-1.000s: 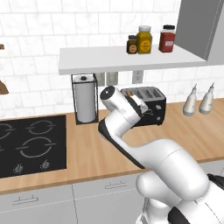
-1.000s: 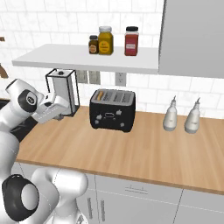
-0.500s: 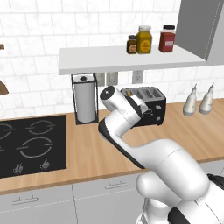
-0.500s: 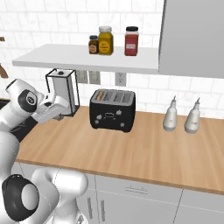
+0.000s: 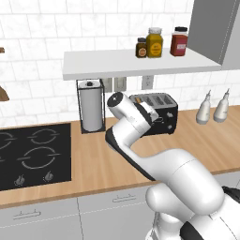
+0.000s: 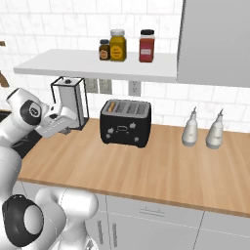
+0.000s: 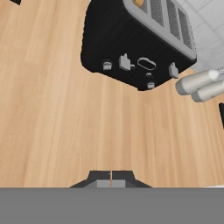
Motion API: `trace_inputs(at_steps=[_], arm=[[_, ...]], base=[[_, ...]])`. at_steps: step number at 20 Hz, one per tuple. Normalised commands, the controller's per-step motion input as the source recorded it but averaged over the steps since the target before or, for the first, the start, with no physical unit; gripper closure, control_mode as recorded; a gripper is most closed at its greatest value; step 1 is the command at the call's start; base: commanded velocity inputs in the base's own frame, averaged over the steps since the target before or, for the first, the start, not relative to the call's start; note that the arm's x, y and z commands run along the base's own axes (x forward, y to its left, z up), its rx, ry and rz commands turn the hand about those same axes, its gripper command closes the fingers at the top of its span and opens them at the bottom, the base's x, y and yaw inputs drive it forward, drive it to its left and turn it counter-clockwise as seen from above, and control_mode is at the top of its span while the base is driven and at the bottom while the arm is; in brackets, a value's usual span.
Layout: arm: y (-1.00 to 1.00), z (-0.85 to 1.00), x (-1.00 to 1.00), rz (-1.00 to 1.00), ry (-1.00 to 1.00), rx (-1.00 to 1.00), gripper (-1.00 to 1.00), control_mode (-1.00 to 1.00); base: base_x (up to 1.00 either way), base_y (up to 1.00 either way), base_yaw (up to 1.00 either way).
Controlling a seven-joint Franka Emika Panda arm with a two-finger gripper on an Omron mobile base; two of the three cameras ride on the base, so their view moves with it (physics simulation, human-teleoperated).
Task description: Start the toaster. Once the lever pops up, take the bread to the plate on the dining counter.
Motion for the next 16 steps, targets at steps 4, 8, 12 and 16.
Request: trace_inputs(at_steps=[4,8,12,16], arm=[[0.00,0.00,0.00,0.00,0.00,0.00,1.00,-1.00],[0.00,0.00,0.00,0.00,0.00,0.00,1.00,-1.00],[0.00,0.00,0.00,0.00,0.00,0.00,1.00,-1.00],[0.00,0.00,0.00,0.00,0.00,0.00,1.00,-1.00]], base=[[0.00,0.00,0.00],[0.00,0.00,0.00],[0.00,0.00,0.00],[0.00,0.00,0.00]])
